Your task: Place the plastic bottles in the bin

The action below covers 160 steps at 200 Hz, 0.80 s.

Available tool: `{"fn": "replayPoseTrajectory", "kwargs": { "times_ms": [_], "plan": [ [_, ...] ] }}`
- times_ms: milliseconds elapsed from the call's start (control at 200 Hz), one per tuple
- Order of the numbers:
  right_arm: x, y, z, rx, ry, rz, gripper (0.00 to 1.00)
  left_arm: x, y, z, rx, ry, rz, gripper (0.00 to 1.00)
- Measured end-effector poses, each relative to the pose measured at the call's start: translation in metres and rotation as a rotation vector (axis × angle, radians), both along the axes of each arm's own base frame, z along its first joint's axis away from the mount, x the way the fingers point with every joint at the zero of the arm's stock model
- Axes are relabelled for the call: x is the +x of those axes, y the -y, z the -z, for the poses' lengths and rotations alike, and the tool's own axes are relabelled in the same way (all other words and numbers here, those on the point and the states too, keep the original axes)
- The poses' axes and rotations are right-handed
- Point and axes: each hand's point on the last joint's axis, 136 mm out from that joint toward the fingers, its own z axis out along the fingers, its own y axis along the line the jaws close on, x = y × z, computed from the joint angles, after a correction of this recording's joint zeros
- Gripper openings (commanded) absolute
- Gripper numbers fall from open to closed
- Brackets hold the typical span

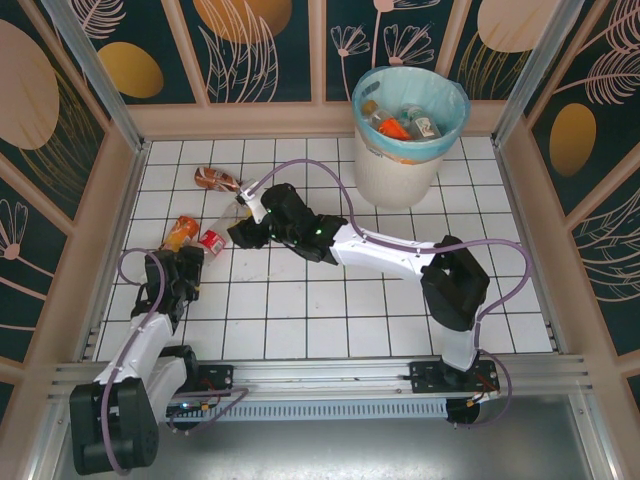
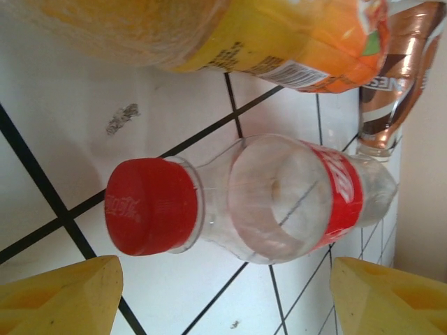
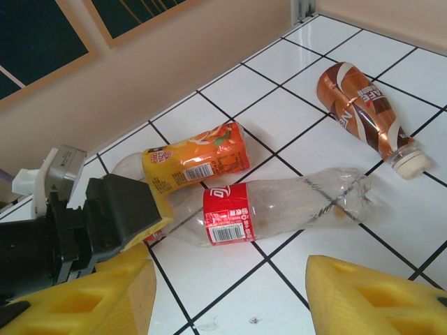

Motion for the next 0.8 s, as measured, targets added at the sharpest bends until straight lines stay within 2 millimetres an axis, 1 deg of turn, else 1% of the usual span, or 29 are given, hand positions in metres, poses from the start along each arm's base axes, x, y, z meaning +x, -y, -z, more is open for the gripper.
{"fn": "replayPoseTrajectory", "kwargs": {
  "times_ms": [425, 500, 801],
  "plan": [
    [-0.002, -0.001, 0.000, -0.001, 0.000, -0.004, 0.58, 0.012, -0.008, 0.005, -0.030, 0.011, -0.063, 0.75],
    [-0.002, -0.001, 0.000, 0.000, 0.000, -0.004, 0.58, 0.013, -0.010, 0.007, -0.038, 0.007, -0.079, 0.74],
    [-0.002, -0.001, 0.000, 0.000, 0.000, -0.004, 0.58, 0.017, -0.018, 0.007, -0.066, 0.044, -0.136, 0.72]
  ]
}}
